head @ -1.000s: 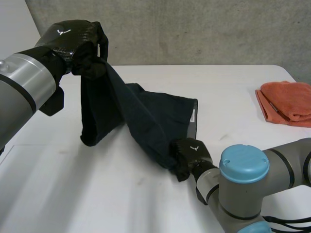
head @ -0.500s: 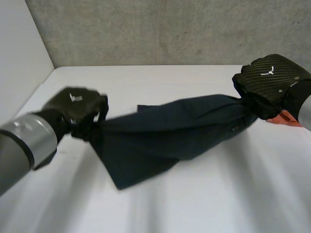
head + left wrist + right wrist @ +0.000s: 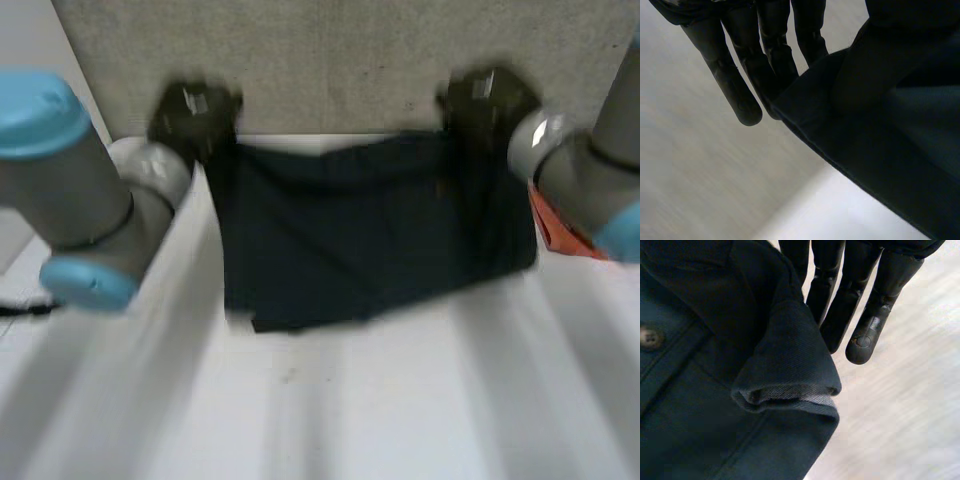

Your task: Fold the laundry.

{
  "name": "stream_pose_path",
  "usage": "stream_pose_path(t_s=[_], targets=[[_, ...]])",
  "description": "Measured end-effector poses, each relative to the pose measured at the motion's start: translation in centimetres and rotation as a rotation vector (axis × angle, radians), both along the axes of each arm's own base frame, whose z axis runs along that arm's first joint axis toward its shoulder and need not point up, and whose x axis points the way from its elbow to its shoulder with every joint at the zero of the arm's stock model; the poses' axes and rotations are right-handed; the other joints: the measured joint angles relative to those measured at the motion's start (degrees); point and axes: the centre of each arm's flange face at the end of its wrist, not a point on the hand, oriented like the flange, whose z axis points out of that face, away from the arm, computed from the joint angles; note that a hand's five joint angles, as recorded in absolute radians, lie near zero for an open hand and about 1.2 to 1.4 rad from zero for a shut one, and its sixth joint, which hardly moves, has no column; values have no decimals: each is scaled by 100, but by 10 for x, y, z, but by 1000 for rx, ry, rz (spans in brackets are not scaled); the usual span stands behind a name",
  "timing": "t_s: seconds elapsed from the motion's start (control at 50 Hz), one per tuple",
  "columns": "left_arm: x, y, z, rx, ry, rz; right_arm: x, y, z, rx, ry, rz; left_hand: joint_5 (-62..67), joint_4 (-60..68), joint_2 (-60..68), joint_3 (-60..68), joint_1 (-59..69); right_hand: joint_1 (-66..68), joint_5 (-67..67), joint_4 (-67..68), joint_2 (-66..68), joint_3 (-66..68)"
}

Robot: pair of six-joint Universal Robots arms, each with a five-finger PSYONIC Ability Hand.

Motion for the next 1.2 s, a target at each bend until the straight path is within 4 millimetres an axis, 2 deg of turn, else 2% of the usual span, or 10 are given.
stream_pose_path(t_s=[0.06,0.14,0.26,0.42,0.44,0.6,0.62,0.78,0.94,1.2], targets=[[-1,-12,34,-150,73,16,4,-12,32,-151,-96,-7,0,1,5,1,4,0,0,0,0,0],[8,-18,128,-543,261,50,6,-20,119,-559,-357,10,0,1,6,1,7,0,5,1,17,0],[17,-9,157,-668,317,59,2,-16,142,-656,-438,22,0,1,6,1,7,0,33,1,17,0],[19,-6,126,-575,272,58,6,-20,105,-502,-376,34,0,1,6,1,7,0,35,0,17,0],[19,-4,88,-470,222,54,10,-24,62,-358,-313,41,0,1,6,1,8,0,35,1,17,0],[16,2,-2,-231,108,37,12,-25,-35,-48,-192,28,18,1,7,1,12,0,35,0,17,0],[15,7,-40,-131,57,30,10,-21,-79,95,-136,16,50,2,7,1,13,0,35,0,17,0],[18,35,-115,97,-176,12,2,3,-159,403,29,0,50,2,8,2,14,0,35,1,17,0],[34,70,-117,210,-368,-6,-10,28,-149,460,129,6,50,2,8,2,14,0,35,1,40,0],[72,178,-77,475,-577,-115,-51,136,-104,588,516,143,50,2,8,2,14,0,35,1,43,0]])
